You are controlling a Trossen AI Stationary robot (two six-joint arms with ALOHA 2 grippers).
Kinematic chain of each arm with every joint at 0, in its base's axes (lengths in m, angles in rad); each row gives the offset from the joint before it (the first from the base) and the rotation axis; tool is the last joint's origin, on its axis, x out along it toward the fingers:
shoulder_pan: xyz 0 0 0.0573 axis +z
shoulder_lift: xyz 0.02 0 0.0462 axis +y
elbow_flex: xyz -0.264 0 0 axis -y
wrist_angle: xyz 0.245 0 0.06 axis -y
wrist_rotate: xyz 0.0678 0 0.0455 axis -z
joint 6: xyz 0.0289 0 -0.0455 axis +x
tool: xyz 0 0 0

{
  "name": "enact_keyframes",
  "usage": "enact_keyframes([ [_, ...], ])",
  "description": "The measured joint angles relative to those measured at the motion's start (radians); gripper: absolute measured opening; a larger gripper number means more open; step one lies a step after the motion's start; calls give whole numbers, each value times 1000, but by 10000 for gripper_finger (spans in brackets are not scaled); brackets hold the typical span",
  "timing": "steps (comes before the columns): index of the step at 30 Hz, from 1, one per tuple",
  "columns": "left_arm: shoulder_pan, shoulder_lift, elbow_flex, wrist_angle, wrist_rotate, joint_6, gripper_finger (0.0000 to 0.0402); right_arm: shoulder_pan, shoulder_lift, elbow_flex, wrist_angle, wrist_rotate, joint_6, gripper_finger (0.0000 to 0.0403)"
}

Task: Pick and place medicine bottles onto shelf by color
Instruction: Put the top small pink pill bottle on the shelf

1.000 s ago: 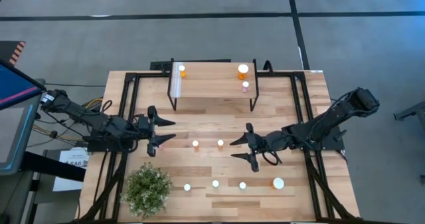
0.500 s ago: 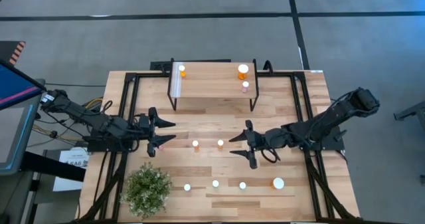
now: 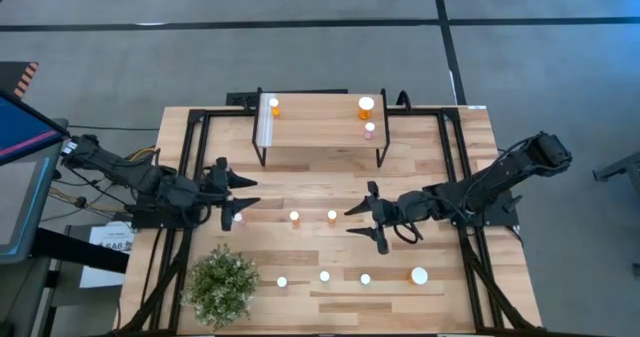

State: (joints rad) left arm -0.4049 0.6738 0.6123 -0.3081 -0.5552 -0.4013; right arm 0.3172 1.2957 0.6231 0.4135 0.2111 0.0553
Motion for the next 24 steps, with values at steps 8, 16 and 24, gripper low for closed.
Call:
enact_keyframes([
  [8,0,0,32,-320,58,-219,215,0,0,0,-26,-1,-10,225],
  [16,0,10,32,-394,60,-264,218,1,-1,0,-43,-2,-31,225],
  [24,0,73,32,-423,65,-292,260,1,-1,0,-9,-3,-38,225],
])
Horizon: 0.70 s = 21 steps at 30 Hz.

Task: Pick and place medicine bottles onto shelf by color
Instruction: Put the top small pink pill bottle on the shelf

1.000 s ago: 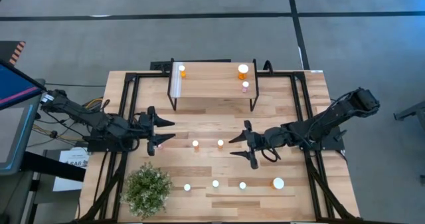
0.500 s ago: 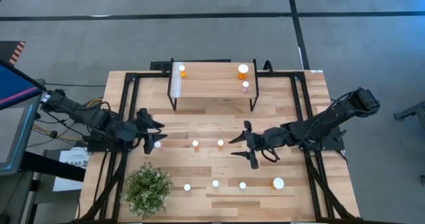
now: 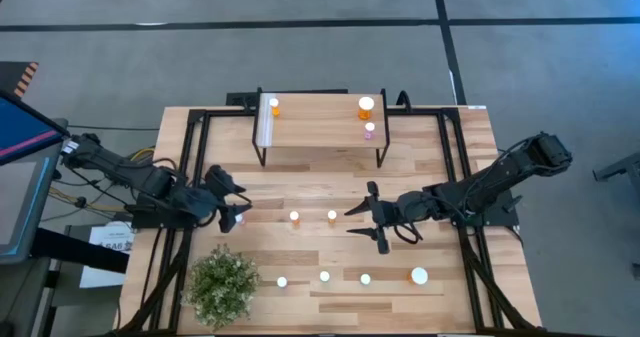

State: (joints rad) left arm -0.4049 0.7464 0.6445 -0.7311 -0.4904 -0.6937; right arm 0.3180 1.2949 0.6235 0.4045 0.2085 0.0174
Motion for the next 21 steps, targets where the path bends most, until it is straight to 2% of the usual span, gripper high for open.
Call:
enact_keyframes([
  [5,0,36,0,-4,41,-3,273,0,0,0,1,0,22,225],
  [11,0,47,0,-78,62,-40,275,0,0,0,4,0,35,225],
  [21,0,103,0,-97,93,-74,275,3,0,0,7,0,54,225],
])
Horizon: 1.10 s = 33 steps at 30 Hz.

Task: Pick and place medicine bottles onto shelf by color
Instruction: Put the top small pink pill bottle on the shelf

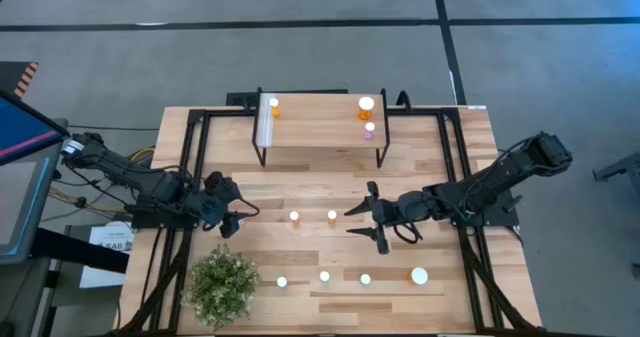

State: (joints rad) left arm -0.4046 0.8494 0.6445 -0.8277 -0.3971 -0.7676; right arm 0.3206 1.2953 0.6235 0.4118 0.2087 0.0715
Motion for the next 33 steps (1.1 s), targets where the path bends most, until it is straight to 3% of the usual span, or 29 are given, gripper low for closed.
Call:
enact_keyframes([
  [23,1,280,0,-88,105,-131,276,13,0,0,-11,1,1,225],
  [33,1,311,-40,-71,145,-135,275,13,0,0,-7,1,10,225],
])
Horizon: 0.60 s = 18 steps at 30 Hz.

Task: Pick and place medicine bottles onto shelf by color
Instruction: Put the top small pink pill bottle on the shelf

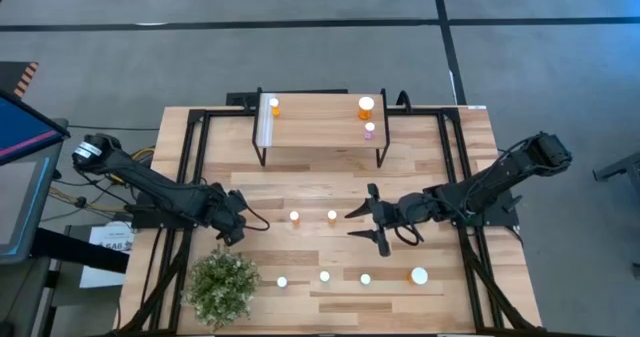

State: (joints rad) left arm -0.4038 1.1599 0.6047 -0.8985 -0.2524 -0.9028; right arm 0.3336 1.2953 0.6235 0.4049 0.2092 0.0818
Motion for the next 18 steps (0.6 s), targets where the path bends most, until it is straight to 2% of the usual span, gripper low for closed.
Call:
enact_keyframes([
  [4,8,0,-21,44,5,6,272,0,0,0,0,0,0,225],
  [7,22,0,-21,57,5,25,255,0,0,0,0,0,0,225],
  [18,90,0,-21,59,60,79,139,0,0,0,0,0,-1,225],
])
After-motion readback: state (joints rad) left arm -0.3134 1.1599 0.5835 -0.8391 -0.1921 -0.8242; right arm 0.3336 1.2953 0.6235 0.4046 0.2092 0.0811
